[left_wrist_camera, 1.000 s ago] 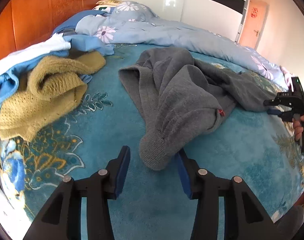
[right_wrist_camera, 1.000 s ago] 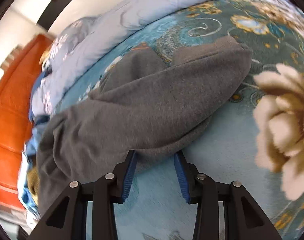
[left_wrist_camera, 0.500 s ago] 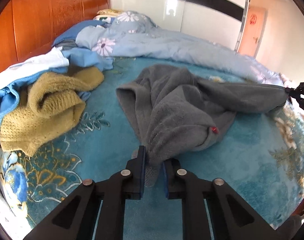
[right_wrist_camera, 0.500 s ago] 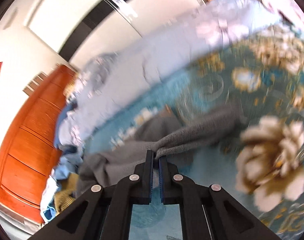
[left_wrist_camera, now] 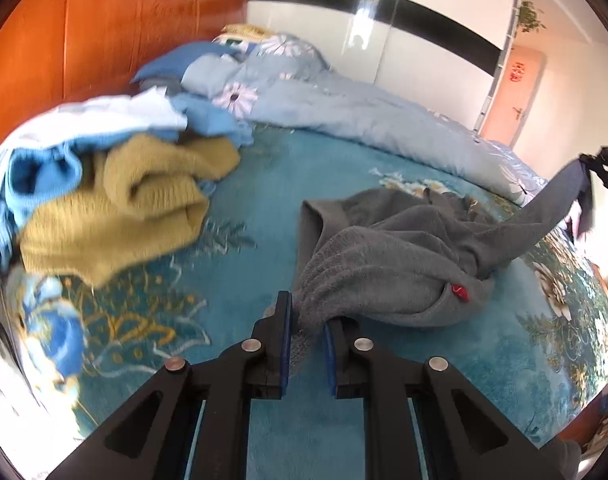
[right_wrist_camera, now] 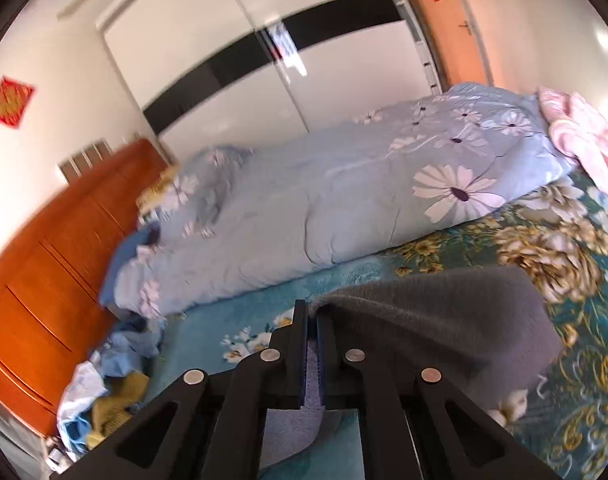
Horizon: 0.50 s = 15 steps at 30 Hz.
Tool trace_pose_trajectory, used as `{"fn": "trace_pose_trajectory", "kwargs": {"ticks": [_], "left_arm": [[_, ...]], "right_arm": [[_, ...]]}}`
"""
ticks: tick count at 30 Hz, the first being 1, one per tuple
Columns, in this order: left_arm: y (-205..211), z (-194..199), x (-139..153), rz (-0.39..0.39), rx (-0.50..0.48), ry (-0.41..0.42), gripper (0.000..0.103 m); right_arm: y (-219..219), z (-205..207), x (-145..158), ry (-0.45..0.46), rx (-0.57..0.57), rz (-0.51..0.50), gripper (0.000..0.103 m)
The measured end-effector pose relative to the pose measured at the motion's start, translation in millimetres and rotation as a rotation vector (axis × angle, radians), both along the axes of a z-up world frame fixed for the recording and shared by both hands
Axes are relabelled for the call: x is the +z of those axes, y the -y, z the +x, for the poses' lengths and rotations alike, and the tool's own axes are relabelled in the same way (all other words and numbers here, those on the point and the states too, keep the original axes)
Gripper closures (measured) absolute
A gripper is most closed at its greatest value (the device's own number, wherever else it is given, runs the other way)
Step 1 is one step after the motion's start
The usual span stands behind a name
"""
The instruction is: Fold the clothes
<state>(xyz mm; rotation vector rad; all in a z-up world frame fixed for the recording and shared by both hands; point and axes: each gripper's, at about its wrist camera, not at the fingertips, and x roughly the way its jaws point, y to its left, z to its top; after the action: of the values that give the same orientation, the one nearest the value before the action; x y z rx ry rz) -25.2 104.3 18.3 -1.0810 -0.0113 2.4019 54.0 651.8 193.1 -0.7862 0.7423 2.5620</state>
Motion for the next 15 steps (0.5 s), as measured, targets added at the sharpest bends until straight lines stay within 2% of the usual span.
{"fn": "trace_pose_trajectory", "kwargs": {"ticks": [3, 7, 11, 13, 14, 15], "left_arm": [[2, -1, -4, -0.002, 0.009, 0.02, 0.088], [3, -3, -6, -0.009, 0.023, 0.036, 0.087], [1, -4, -10, -0.022, 0.022, 0.048, 0.087], [0, -4, -13, -0.028, 0.02, 0.052, 0.087], [0, -5, -14, -0.032, 0.018, 0.054, 0.087], [0, -5, -15, -0.032, 0.018, 0.057, 0.087]], "right_arm": [[7, -54, 6, 0.015, 0.057, 0.02, 0.099], [23, -103, 17, -0.026, 0.139, 0.058, 0.098], [42, -140, -14, 0.098, 0.209, 0.073, 0.095], [49, -145, -40, 0.157, 0.249, 0.061, 0.084], [48, -137, -51, 0.163, 0.25, 0.056, 0.073], [47, -129, -62, 0.169, 0.251, 0.05, 0.068]]}}
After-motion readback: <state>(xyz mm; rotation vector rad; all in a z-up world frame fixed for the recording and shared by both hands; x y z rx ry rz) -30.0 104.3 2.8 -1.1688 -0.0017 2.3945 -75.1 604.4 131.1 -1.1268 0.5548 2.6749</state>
